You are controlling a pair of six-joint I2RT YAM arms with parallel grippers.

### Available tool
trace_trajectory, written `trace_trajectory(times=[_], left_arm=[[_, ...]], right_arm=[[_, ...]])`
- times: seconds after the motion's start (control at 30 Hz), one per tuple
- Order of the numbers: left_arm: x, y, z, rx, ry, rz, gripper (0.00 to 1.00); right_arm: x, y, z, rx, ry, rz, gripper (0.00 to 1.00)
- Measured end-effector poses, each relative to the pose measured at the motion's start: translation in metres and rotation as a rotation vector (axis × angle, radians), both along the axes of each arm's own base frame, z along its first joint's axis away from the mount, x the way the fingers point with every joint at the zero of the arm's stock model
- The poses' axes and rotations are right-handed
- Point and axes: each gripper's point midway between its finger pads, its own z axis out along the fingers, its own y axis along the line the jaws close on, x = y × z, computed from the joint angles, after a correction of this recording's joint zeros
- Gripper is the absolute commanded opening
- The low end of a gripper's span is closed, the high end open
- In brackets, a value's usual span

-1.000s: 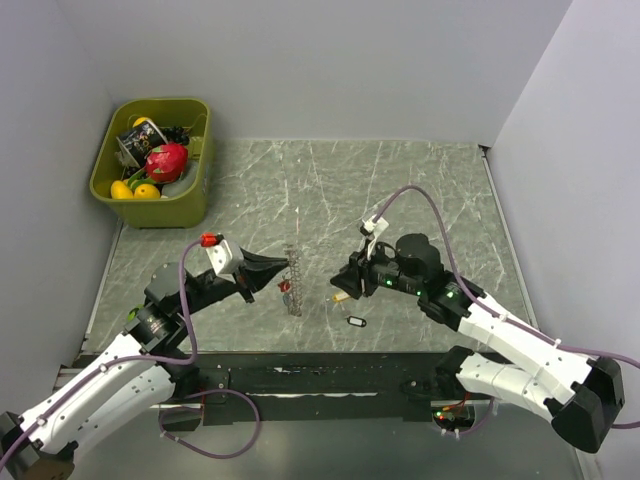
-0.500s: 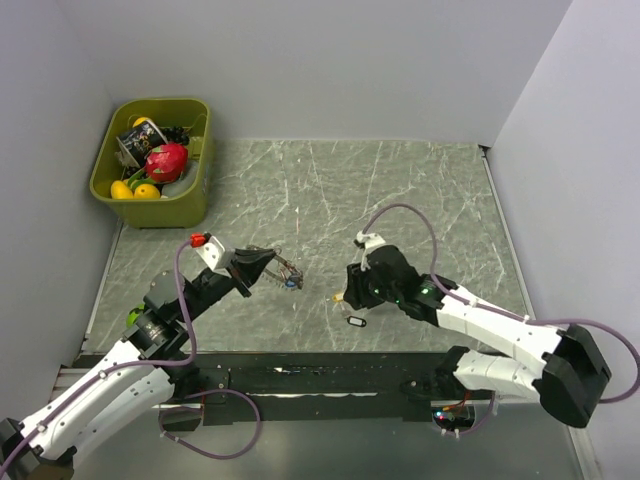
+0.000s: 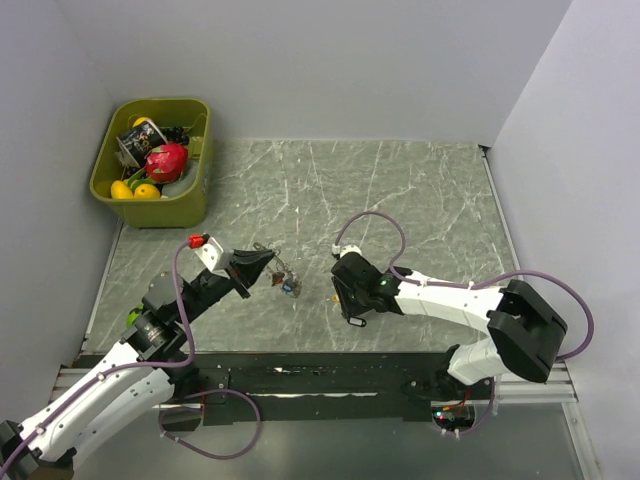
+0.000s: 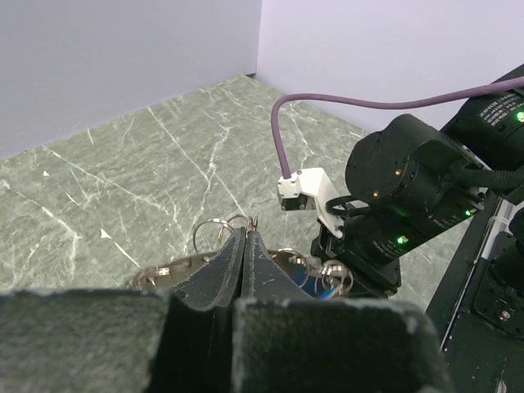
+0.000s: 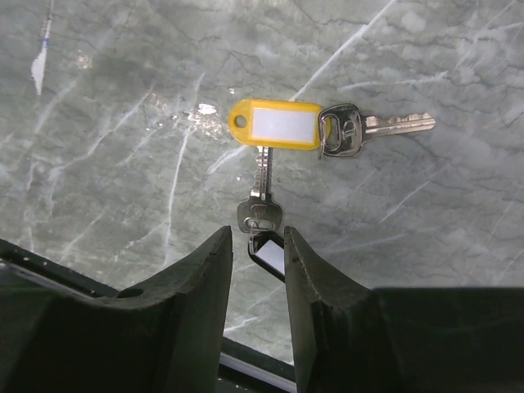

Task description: Put the keys on the keyring

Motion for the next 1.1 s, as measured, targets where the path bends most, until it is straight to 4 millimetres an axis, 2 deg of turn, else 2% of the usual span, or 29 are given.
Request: trace_trajectory(times=[0.3,0.63,0.77,0.9,1.1], left_arm=[[0.003,-0.002,-0.006,0.019,0.011,0.001,0.01],[0.004,-0.004,-0.01,0.03,0.023,-0.003,0.01],[0.004,-0.004,-0.01,0.03,0.023,-0.003,0.01],[0.004,-0.004,-0.01,0.03,0.023,-0.003,0.01],[0.004,-0.004,-0.01,0.03,0.023,-0.003,0.01]], right_arm=[[-0.003,-0.002,-0.002,-0.035,-0.003,0.0,0.37],[-0.01,-0.003,-0.023,-0.086,0.051,0.017,0.3],[-0.011,-0.001,-0.023,-0.078,0.053,0.023,0.21],[-0.012,0.001,-0.022,-0.073,0.055,0.033,0.0],[-0.013,0.004,-0.019,-0.06,0.047,0.048,0.0]])
